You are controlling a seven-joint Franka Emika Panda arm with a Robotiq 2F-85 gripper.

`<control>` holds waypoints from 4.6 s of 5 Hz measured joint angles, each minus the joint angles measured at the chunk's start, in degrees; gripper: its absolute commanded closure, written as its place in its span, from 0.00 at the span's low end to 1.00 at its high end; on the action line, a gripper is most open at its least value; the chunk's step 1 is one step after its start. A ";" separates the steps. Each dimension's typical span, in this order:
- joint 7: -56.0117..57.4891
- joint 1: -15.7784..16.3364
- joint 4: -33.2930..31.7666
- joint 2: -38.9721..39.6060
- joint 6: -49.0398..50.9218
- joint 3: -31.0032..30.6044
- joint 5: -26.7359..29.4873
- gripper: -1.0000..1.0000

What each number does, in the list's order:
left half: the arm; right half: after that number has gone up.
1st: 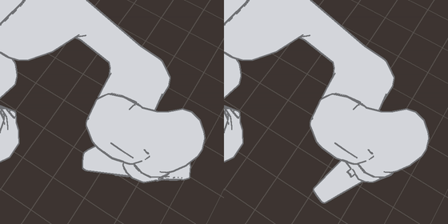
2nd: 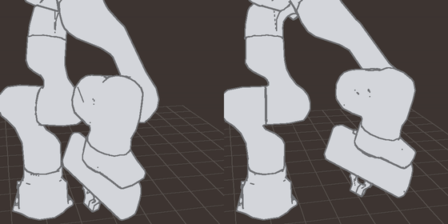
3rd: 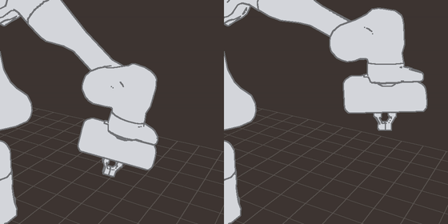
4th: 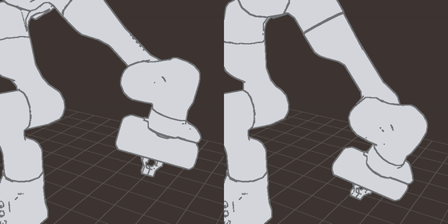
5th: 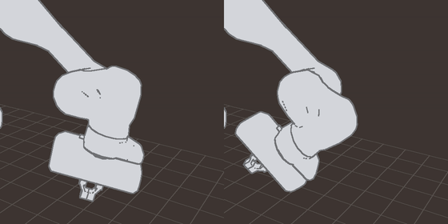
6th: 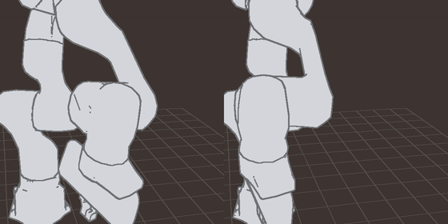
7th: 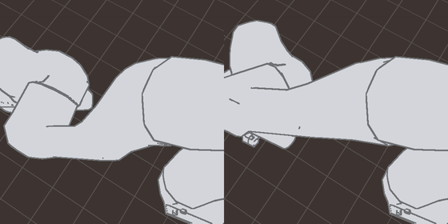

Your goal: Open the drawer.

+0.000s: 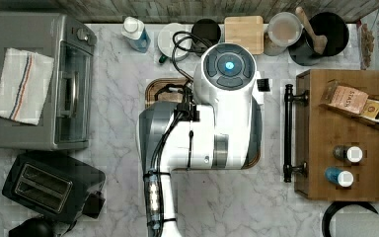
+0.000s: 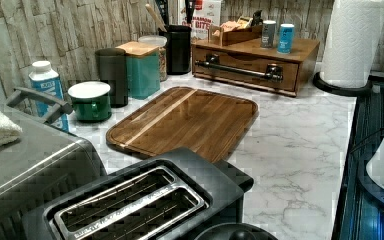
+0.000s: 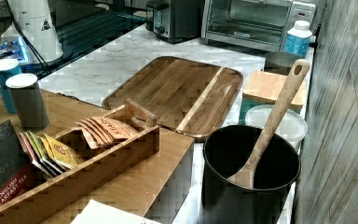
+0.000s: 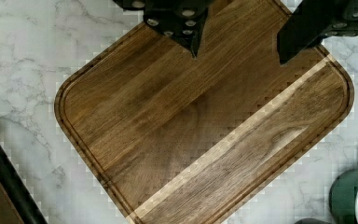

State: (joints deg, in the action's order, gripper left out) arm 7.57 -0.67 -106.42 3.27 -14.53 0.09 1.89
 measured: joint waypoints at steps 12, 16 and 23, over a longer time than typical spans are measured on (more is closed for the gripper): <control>50.85 -11.90 -18.69 -0.91 -29.53 12.78 -4.40 0.00; 50.85 -11.16 -21.60 6.14 -35.85 12.76 -10.79 0.00; 50.90 -11.29 -24.62 12.82 -44.38 12.78 -4.18 0.00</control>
State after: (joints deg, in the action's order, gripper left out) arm 58.47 -11.96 -131.04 16.09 -58.92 12.87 -2.30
